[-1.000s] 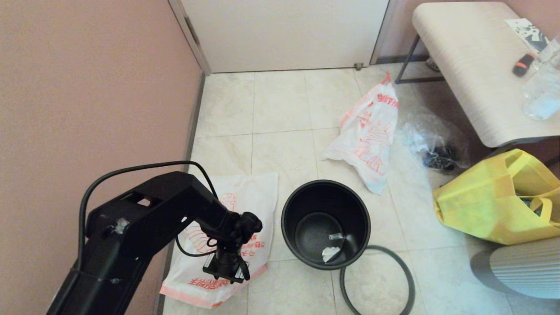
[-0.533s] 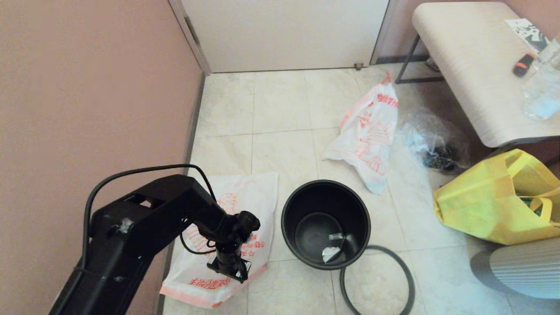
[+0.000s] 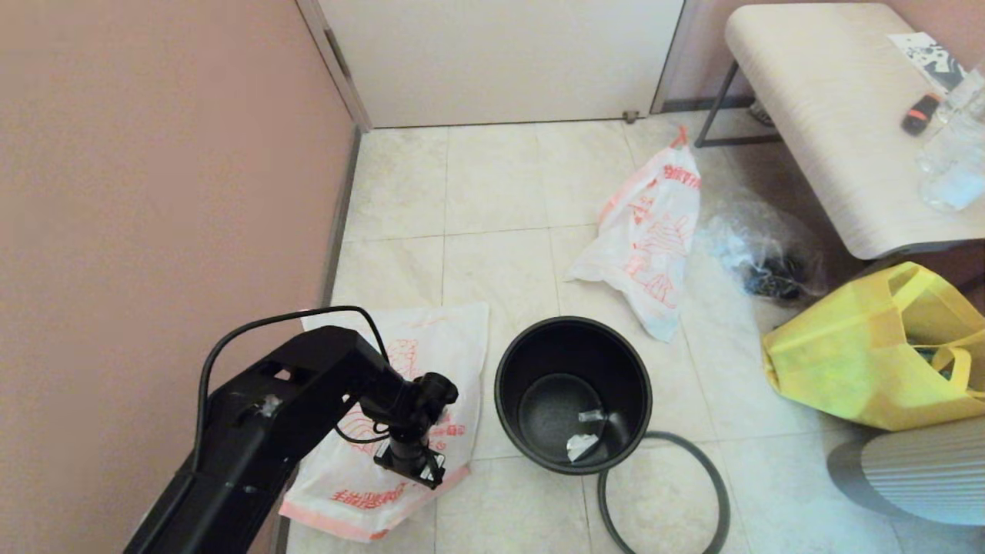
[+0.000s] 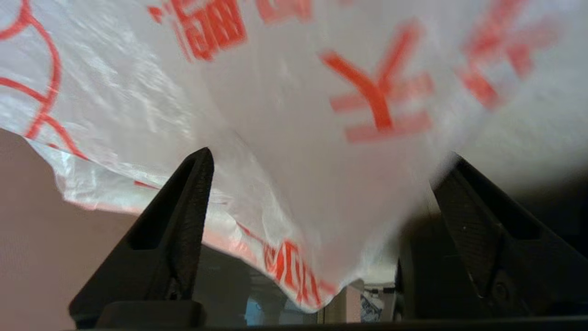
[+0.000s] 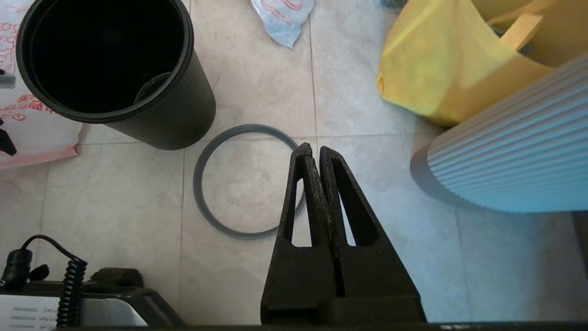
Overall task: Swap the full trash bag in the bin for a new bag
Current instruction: Pick up a new trash bag
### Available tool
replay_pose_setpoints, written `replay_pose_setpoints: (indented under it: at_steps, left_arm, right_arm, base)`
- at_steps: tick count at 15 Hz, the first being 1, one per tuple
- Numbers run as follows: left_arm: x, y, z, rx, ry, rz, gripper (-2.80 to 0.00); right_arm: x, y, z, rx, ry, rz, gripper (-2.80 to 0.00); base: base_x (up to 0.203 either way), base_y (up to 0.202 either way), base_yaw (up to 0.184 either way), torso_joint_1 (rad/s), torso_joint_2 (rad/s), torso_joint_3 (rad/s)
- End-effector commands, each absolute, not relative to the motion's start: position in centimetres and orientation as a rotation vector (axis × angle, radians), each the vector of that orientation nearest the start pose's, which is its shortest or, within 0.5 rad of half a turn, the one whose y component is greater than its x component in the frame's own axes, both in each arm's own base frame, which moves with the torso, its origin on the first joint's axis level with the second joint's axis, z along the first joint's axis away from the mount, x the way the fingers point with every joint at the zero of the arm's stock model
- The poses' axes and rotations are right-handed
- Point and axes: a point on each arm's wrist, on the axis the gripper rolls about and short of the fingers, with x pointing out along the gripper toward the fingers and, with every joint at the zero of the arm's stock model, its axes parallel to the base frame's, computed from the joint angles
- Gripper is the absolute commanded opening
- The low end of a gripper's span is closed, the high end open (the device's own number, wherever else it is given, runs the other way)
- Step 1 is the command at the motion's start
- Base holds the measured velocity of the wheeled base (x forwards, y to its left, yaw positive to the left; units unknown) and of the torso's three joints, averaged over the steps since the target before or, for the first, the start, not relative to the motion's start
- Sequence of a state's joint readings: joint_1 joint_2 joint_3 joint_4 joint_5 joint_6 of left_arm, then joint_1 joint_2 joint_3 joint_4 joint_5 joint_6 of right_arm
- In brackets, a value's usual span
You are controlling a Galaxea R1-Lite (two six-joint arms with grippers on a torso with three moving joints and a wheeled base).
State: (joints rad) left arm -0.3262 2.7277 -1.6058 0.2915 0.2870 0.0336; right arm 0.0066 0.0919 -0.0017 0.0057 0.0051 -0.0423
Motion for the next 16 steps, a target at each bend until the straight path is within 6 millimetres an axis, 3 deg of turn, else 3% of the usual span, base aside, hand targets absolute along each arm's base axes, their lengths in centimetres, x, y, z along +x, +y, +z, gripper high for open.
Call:
replay_pose_setpoints:
  at_steps: [1, 2, 10, 12, 16]
  left_arm:
    - [41.6, -12.8, -12.1, 0.468, 1.369, -0.031, -2.22]
    - [41.8, -12.5, -12.3, 0.467, 1.371, -0.026, -2.8]
    - [42.4, -12.4, -11.9, 0.461, 1.362, -0.018, -2.8]
    - [42.0, -12.5, -10.3, 0.466, 1.408, -0.014, -2.8]
    - [40.0, -13.2, -4.3, 0.416, 1.526, 0.06, -2.8]
  right_arm:
    - [-1.7, 0.0, 7.7, -0.044, 0.086, 0.014, -2.8]
    - [-1.7, 0.0, 7.7, -0.044, 0.086, 0.014, -2.8]
    - [-1.7, 0.0, 7.7, -0.037, 0.089, 0.014, -2.8]
    - [-1.7, 0.0, 7.7, -0.036, 0.088, 0.014, -2.8]
    - [-1.7, 0.0, 7.7, -0.007, 0.087, 0.008, -2.8]
  base:
    - [0.0, 0.0, 0.0, 0.0, 0.0, 0.0]
    - [0.0, 0.0, 0.0, 0.0, 0.0, 0.0]
    - [0.0, 0.0, 0.0, 0.0, 0.0, 0.0]
    - [0.0, 0.0, 0.0, 0.0, 0.0, 0.0]
    - [0.0, 0.0, 0.0, 0.0, 0.0, 0.0]
